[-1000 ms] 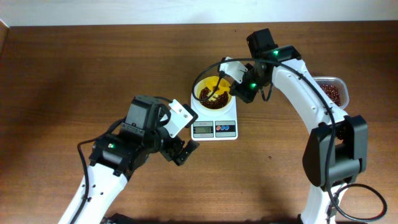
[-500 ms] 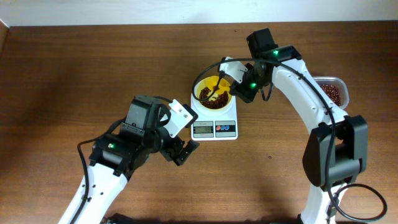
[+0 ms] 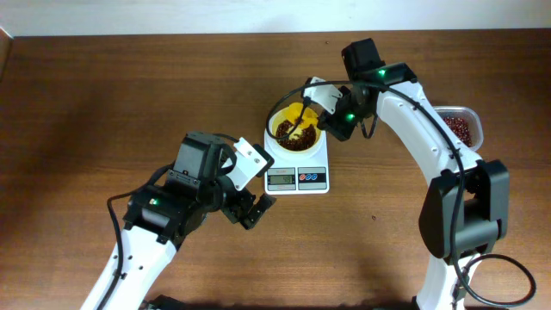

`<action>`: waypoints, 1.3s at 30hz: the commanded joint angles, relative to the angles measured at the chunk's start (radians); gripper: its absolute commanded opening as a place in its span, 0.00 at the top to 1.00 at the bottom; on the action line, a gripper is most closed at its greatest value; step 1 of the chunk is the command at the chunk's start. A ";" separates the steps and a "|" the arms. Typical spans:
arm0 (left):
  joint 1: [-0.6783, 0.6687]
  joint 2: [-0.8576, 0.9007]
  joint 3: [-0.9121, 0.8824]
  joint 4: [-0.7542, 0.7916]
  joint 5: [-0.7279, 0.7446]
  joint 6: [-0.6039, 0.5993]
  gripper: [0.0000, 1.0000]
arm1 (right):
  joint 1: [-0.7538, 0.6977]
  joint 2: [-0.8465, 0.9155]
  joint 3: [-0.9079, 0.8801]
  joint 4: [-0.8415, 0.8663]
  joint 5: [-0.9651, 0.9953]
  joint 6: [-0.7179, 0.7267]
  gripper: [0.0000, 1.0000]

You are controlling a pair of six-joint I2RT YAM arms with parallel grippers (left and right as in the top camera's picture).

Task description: Scoop item into bowl and weigh 50g on scale

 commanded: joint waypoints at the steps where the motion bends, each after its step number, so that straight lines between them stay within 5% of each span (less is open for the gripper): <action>1: -0.001 -0.011 -0.005 0.002 -0.003 -0.006 0.01 | 0.000 -0.037 0.014 0.009 -0.002 -0.008 0.96; 39: -0.001 -0.011 -0.005 0.001 -0.003 -0.006 0.01 | 0.000 -0.036 0.014 0.029 -0.016 0.019 0.96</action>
